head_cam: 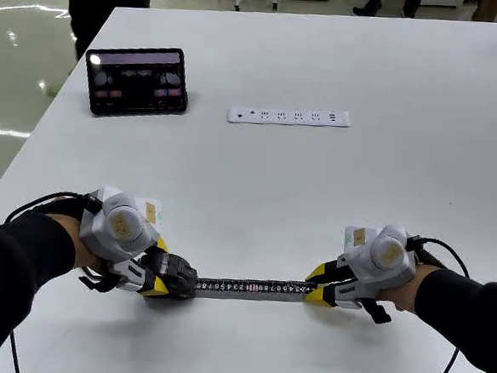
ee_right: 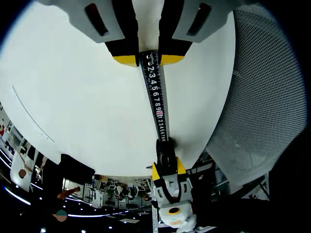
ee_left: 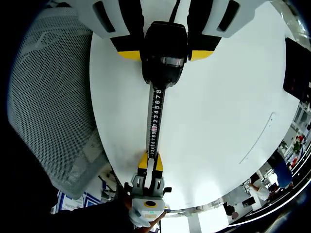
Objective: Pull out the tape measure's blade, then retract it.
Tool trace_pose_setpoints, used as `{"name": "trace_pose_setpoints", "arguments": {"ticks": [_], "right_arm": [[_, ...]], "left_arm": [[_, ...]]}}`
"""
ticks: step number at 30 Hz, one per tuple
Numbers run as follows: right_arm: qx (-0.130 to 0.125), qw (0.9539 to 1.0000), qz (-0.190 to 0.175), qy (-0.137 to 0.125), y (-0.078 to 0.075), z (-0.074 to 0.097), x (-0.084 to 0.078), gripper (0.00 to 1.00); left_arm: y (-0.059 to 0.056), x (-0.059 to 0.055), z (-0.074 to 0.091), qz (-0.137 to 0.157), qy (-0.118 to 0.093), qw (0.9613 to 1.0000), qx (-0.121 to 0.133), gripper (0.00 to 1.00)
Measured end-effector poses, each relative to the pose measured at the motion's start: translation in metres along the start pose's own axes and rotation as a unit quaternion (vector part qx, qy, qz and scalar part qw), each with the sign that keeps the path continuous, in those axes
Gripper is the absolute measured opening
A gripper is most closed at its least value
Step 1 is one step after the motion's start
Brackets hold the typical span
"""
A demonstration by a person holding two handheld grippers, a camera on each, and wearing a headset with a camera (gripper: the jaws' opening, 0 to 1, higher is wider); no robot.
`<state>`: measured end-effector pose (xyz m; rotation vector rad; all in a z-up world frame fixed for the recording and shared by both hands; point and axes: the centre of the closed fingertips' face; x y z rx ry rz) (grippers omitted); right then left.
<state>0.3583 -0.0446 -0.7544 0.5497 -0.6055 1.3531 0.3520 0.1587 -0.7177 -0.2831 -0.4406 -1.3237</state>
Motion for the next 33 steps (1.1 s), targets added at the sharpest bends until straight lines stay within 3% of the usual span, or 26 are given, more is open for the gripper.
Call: {"name": "trace_pose_setpoints", "arguments": {"ticks": [33], "right_arm": [[-0.008,0.9998,-0.014,0.008,-0.007,0.020,-0.022,0.10]], "left_arm": [[0.000,0.001,-0.001,0.006,-0.003,1.0000,0.000,0.30]]}}
Point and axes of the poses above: the centre of the closed fingertips' face, and the gripper's own axes: z roughly backward along the fingers, y roughly to its left, x roughly out of its top, and after that the axes turned 1 degree about -x, right-handed
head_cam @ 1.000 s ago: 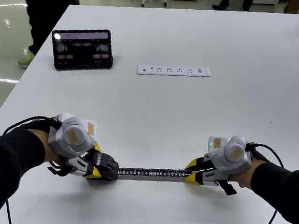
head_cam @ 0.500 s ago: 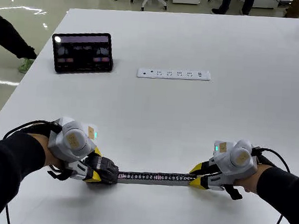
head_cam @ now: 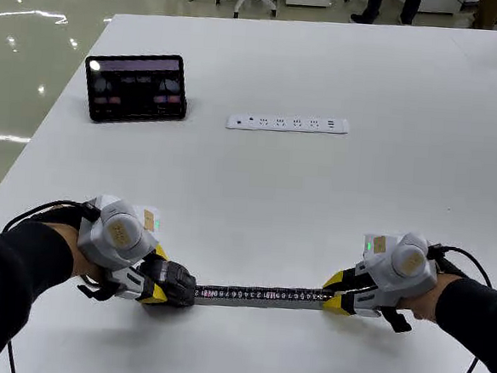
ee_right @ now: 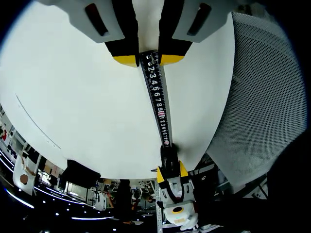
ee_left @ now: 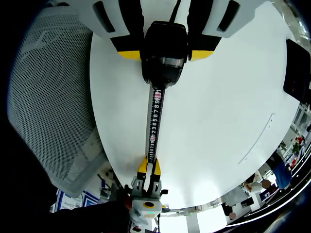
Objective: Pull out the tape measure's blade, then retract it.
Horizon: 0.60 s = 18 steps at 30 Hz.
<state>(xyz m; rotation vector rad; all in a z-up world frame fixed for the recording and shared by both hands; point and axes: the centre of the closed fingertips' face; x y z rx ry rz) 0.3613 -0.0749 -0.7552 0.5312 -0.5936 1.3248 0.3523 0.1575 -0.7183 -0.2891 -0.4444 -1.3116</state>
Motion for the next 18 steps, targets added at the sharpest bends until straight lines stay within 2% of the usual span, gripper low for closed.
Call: {"name": "trace_pose_setpoints", "arguments": {"ticks": [18], "right_arm": [[-0.002,1.0000,-0.006,0.003,-0.0032,0.0101,-0.0104,0.10]], "left_arm": [[-0.0004,-0.0004,0.0004,0.000,0.001,1.0000,0.001,0.30]]}}
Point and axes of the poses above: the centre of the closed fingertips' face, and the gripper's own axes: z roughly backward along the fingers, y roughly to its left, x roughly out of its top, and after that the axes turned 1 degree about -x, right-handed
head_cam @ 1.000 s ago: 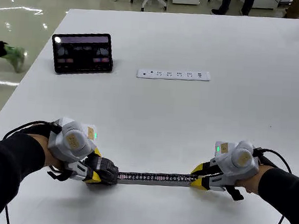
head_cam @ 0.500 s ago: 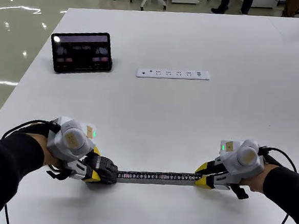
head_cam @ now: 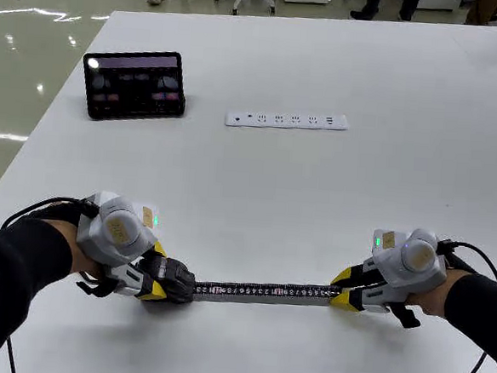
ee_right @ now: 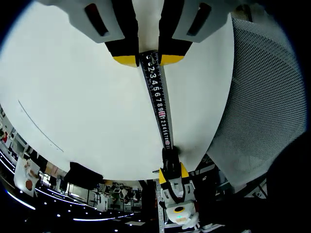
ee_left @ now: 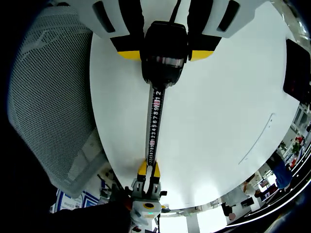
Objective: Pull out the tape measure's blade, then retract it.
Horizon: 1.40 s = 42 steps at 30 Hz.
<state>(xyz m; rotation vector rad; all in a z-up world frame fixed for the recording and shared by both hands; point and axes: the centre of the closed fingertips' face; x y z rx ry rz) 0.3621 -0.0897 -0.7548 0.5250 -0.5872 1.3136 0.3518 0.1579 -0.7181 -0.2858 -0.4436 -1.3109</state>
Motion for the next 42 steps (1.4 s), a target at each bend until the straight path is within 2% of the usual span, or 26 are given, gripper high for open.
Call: {"name": "trace_pose_setpoints", "arguments": {"ticks": [31,33,35,39,42], "right_arm": [[0.000,1.0000,-0.002,0.007,-0.0007,0.0024,-0.0029,0.11],[-0.001,0.9999,0.003,0.014,-0.0012,0.0018,-0.0033,0.12],[-0.006,0.9998,0.004,0.018,-0.0023,0.0017,-0.0040,0.12],[-0.021,0.9996,-0.001,0.018,-0.0021,0.0009,-0.0034,0.13],[-0.034,0.9993,-0.005,0.013,-0.0015,0.0002,-0.0034,0.14]], "left_arm": [[0.0008,0.0010,-0.0007,0.003,-0.005,1.0000,0.000,0.30],[0.0017,0.0028,-0.0012,0.008,-0.018,0.9998,0.000,0.31],[0.0052,0.0055,-0.0013,0.032,-0.042,0.9985,0.008,0.31],[0.0013,0.0066,0.0004,0.026,-0.046,0.9985,0.015,0.32],[0.0013,0.0086,0.0012,0.045,-0.056,0.9972,0.019,0.33]]}}
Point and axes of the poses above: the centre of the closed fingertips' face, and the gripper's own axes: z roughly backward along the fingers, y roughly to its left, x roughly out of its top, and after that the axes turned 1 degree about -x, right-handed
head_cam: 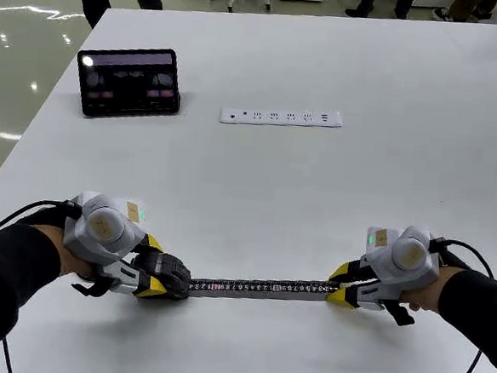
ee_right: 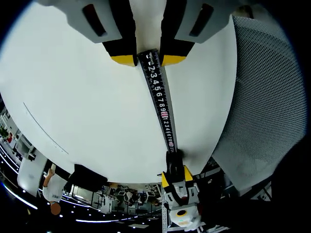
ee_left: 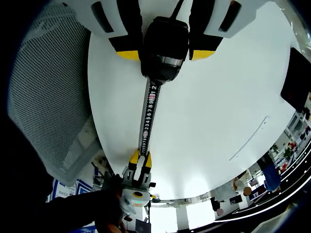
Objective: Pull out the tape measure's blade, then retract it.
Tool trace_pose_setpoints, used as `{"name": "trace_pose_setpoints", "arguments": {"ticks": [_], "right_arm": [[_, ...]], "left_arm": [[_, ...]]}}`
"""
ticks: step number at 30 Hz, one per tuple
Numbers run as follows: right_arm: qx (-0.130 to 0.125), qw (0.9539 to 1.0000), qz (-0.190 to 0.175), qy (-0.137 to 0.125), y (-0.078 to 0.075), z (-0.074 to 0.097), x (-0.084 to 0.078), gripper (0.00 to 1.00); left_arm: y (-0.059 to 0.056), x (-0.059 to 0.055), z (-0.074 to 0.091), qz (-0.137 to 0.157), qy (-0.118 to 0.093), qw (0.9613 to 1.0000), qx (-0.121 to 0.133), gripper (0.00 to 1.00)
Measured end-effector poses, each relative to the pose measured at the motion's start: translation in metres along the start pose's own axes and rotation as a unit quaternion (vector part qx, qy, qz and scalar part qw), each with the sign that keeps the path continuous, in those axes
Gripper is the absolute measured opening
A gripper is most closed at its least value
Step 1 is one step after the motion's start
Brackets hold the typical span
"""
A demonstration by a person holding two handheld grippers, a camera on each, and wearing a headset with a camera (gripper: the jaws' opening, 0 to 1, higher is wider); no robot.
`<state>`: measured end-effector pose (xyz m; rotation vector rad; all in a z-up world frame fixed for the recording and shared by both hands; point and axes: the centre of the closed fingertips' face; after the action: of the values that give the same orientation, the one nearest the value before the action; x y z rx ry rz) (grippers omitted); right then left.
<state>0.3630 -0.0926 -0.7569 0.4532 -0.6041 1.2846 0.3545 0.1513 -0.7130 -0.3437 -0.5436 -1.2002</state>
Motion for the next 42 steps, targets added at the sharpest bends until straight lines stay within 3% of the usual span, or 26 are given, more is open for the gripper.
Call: {"name": "trace_pose_setpoints", "arguments": {"ticks": [2,5,7,9,10,12,15,17,19,20,21,24,25,27,28,29,32,33,38,42], "right_arm": [[-0.008,1.0000,-0.002,0.000,0.001,0.001,0.000,0.15],[-0.022,0.9997,-0.004,-0.012,0.006,0.001,0.004,0.21],[-0.030,0.9993,-0.011,-0.019,0.007,0.003,0.005,0.25],[-0.041,0.9983,-0.031,-0.028,0.007,0.007,0.005,0.27],[-0.041,0.9974,-0.046,-0.038,0.008,0.010,0.007,0.28],[-0.048,0.9964,-0.056,-0.041,0.008,0.015,0.005,0.31],[-0.073,0.9938,-0.068,-0.049,0.003,0.029,0.000,0.37],[-0.086,0.9917,-0.079,-0.054,0.000,0.038,-0.003,0.42],[-0.099,0.9895,-0.086,-0.062,-0.001,0.050,-0.007,0.49],[-0.111,0.9875,-0.092,-0.063,-0.002,0.057,-0.011,0.52],[-0.117,0.9864,-0.097,-0.063,-0.003,0.060,-0.014,0.55],[-0.137,0.9828,-0.107,-0.063,-0.002,0.073,-0.024,0.62],[-0.150,0.9796,-0.116,-0.065,-0.002,0.079,-0.029,0.65],[-0.164,0.9755,-0.129,-0.069,-0.001,0.085,-0.034,0.69],[-0.172,0.9731,-0.136,-0.072,0.001,0.089,-0.039,0.71],[-0.178,0.9714,-0.140,-0.073,0.002,0.092,-0.041,0.72],[-0.189,0.9670,-0.154,-0.075,0.007,0.100,-0.053,0.73],[-0.193,0.9643,-0.164,-0.077,0.008,0.104,-0.057,0.73],[-0.207,0.9590,-0.179,-0.074,0.016,0.119,-0.069,0.84],[-0.216,0.9540,-0.191,-0.081,0.020,0.129,-0.075,0.93]], "left_arm": [[0.001,-0.002,0.001,0.012,0.003,0.9999,0.004,0.35],[0.001,-0.015,0.001,0.023,0.010,0.9996,0.013,0.39],[0.003,-0.016,0.003,0.054,-0.007,0.9982,0.024,0.44],[0.013,-0.023,0.008,0.093,-0.014,0.9943,0.049,0.56],[0.016,-0.028,0.011,0.122,-0.018,0.9905,0.060,0.62],[0.018,-0.030,0.016,0.152,-0.035,0.9855,0.067,0.69],[0.026,-0.028,0.029,0.198,-0.085,0.9721,0.093,0.80],[0.028,-0.031,0.037,0.223,-0.098,0.9640,0.106,0.88],[0.032,-0.034,0.044,0.218,-0.115,0.9611,0.125,0.89],[0.037,-0.037,0.050,0.216,-0.125,0.9566,0.150,0.92],[0.037,-0.038,0.052,0.224,-0.132,0.9524,0.158,0.97],[0.031,-0.041,0.060,0.256,-0.158,0.9411,0.154,1.00],[0.034,-0.046,0.064,0.255,-0.158,0.9376,0.176,1.00],[0.032,-0.051,0.067,0.262,-0.160,0.9344,0.181,1.00],[0.029,-0.054,0.069,0.274,-0.167,0.9297,0.181,1.00],[0.028,-0.056,0.071,0.276,-0.169,0.9279,0.185,1.00],[0.025,-0.066,0.077,0.295,-0.182,0.9168,0.198,1.00],[0.023,-0.070,0.078,0.297,-0.185,0.9151,0.200,1.00],[0.018,-0.082,0.088,0.295,-0.190,0.9116,0.213,1.00],[0.017,-0.086,0.098,0.287,-0.188,0.9124,0.224,1.00]]}}
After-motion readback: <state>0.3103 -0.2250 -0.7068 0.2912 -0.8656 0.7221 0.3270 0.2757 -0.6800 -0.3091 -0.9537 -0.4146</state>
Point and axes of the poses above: the centre of the closed fingertips' face, and the gripper's own axes: z roughly backward along the fingers, y roughly to its left, x roughly out of its top, and after that the axes turned 1 degree about -x, right-handed
